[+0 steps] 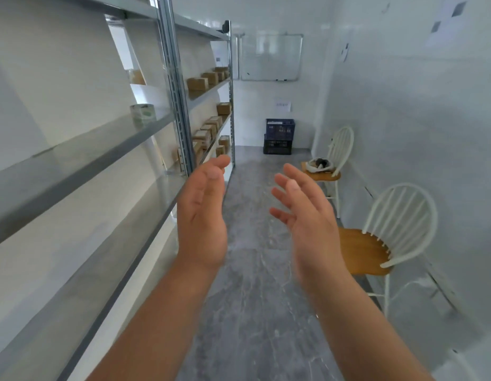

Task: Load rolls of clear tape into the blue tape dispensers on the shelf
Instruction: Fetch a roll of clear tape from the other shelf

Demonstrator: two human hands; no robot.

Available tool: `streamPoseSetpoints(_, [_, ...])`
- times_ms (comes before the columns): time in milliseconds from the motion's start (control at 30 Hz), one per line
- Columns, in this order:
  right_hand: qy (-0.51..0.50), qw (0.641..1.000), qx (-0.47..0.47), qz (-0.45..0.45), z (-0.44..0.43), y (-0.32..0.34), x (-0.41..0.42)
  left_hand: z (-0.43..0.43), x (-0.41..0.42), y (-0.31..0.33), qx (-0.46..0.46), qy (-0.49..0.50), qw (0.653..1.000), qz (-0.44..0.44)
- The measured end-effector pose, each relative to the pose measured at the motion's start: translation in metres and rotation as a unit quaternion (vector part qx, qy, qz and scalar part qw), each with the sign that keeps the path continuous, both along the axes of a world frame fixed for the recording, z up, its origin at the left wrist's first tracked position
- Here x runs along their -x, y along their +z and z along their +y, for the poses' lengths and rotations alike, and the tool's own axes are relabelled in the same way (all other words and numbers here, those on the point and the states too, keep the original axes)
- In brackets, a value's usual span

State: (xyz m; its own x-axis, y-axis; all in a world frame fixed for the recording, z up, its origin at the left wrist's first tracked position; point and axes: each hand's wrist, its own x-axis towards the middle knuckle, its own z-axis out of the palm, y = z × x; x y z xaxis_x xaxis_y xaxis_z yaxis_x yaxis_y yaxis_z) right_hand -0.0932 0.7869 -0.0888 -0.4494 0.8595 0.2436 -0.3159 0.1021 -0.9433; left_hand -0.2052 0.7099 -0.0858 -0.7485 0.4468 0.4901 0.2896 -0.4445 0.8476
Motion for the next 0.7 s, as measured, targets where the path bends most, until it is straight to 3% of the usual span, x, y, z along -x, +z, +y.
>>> streamPoseSetpoints(300, [-0.019, 0.999, 0.022, -0.019, 0.09, -0.009, 0.054, 0.091, 0.061, -0.015, 0.036, -0.012, 0.998, -0.048])
streamPoseSetpoints(700, [-0.042, 0.998, 0.02, -0.03, 0.24, -0.003, 0.228, 0.25, 0.245, -0.021, 0.077, -0.064, 0.994, -0.052])
